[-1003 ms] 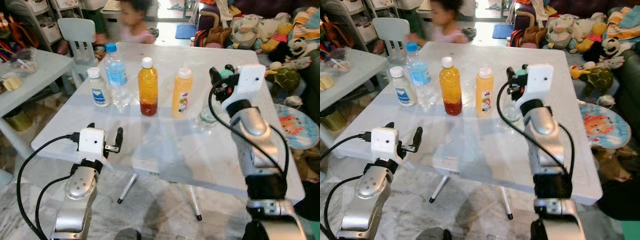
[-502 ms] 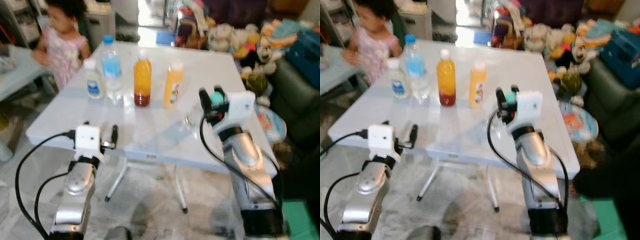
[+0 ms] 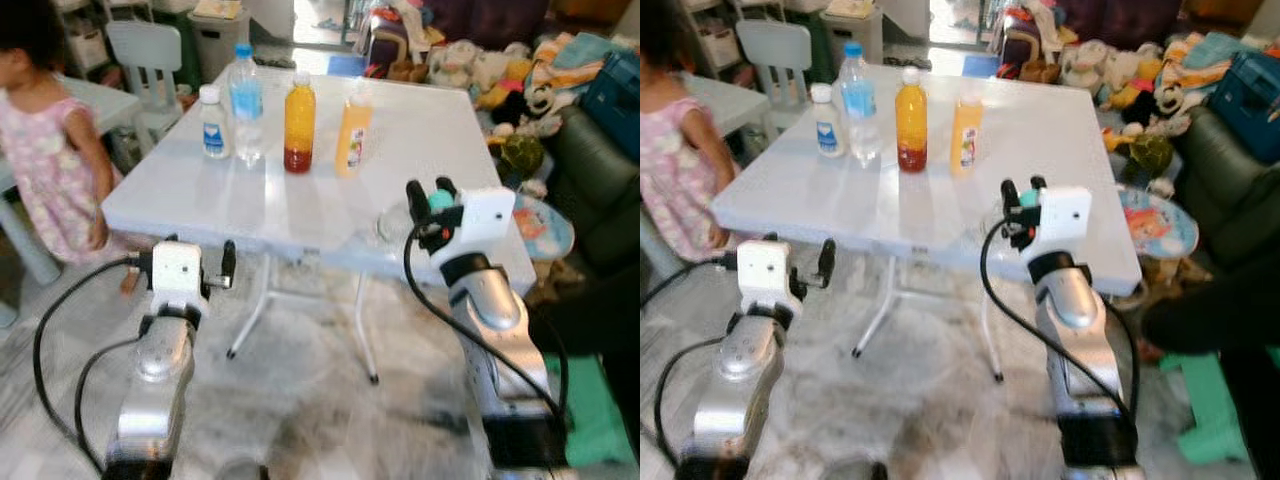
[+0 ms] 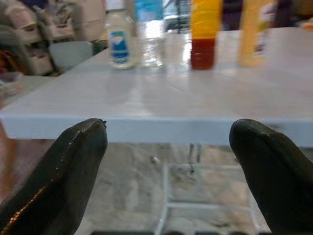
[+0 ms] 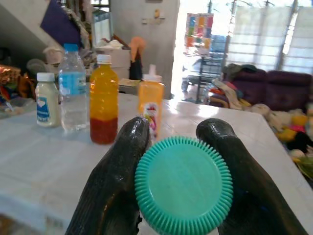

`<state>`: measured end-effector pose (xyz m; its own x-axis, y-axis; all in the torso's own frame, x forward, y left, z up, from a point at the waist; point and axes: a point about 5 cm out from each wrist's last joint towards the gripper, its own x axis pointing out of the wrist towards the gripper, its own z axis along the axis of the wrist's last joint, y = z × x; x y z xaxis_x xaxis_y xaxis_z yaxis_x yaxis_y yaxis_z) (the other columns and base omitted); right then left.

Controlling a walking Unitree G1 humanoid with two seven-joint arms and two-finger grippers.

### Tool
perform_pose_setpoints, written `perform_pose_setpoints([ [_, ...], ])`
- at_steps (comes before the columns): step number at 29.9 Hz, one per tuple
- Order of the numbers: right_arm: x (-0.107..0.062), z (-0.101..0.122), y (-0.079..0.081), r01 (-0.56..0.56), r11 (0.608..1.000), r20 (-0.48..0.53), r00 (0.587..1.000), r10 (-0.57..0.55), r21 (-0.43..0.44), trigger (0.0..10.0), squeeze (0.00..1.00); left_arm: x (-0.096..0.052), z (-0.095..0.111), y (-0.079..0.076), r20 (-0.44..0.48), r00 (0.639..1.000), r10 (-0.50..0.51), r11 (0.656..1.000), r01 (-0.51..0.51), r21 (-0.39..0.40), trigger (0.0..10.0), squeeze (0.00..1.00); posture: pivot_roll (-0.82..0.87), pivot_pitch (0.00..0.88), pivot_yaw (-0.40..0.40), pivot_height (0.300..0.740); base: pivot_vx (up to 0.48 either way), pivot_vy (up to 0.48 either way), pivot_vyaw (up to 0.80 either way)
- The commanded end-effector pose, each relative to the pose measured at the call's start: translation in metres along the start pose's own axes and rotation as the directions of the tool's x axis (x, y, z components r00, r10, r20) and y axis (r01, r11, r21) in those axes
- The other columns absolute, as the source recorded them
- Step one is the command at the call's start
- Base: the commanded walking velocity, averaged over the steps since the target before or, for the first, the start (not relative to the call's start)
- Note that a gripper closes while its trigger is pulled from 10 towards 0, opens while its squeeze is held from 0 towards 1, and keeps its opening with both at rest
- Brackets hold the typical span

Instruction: Restocking fridge

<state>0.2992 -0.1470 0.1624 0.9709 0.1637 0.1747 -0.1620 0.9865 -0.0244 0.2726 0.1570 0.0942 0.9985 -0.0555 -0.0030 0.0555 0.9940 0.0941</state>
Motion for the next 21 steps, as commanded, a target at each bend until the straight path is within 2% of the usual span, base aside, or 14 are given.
perform_pose_setpoints([
  [1,-0.007,-0.027,-0.001,0.025,1.000,-0.133,0.991,-0.026,-0.009,10.0,0.00,0.001,0.002,0.007,0.013,1.000,0.019,1.000,-0.020,0.019,10.0,0.00,0.03,0.000,-0.028,0.740,-0.334,0.000,0.00],
  [4,-0.007,-0.026,0.000,0.023,0.999,-0.126,0.992,-0.026,-0.027,10.0,0.00,0.000,0.001,0.007,0.012,1.000,0.020,1.000,-0.020,0.020,10.0,0.00,0.03,0.000,-0.028,0.740,-0.329,0.000,0.00],
  [5,-0.006,-0.022,0.005,-0.030,0.999,-0.116,0.993,0.027,-0.024,10.0,0.00,0.000,0.000,0.007,0.011,1.000,0.018,1.000,-0.018,0.022,10.0,0.00,0.03,0.000,-0.030,0.740,-0.292,0.000,0.00],
  [7,-0.006,-0.022,0.005,-0.030,0.999,-0.116,0.993,0.027,-0.024,10.0,0.00,0.000,0.000,0.007,0.011,1.000,0.018,1.000,-0.018,0.022,10.0,0.00,0.03,0.000,-0.030,0.740,-0.292,0.000,0.00],
  [11,-0.008,-0.024,0.004,-0.027,0.999,-0.103,0.994,0.030,0.033,10.0,0.00,-0.001,-0.002,0.009,0.008,0.999,0.033,0.999,-0.033,0.033,10.0,0.00,0.04,0.000,-0.032,0.740,0.000,0.000,0.00],
  [17,-0.008,-0.030,0.001,-0.013,0.999,-0.116,0.993,0.018,0.037,10.0,0.00,-0.001,-0.003,0.011,0.021,0.999,0.035,0.999,-0.036,0.035,10.0,0.00,0.04,0.000,-0.039,0.740,0.000,0.000,0.00],
  [18,-0.007,-0.031,0.002,-0.012,0.999,-0.114,0.993,0.017,0.044,2.4,0.00,0.000,-0.003,0.012,0.023,0.999,0.035,0.999,-0.035,0.035,10.0,0.00,0.05,0.000,-0.040,0.740,0.000,0.000,0.00],
  [20,-0.005,-0.032,0.003,-0.022,0.999,-0.110,0.994,0.027,0.049,2.4,0.00,0.001,-0.004,0.012,0.023,0.999,0.034,0.999,-0.035,0.036,10.0,0.00,0.04,0.000,-0.035,0.740,0.000,0.000,0.00],
  [21,-0.002,-0.032,0.007,-0.042,0.998,-0.106,0.993,0.046,0.038,10.0,0.00,0.003,-0.003,0.012,0.028,0.999,0.034,0.998,-0.035,0.043,10.0,0.00,0.04,0.000,-0.023,0.740,0.000,0.000,0.00],
])
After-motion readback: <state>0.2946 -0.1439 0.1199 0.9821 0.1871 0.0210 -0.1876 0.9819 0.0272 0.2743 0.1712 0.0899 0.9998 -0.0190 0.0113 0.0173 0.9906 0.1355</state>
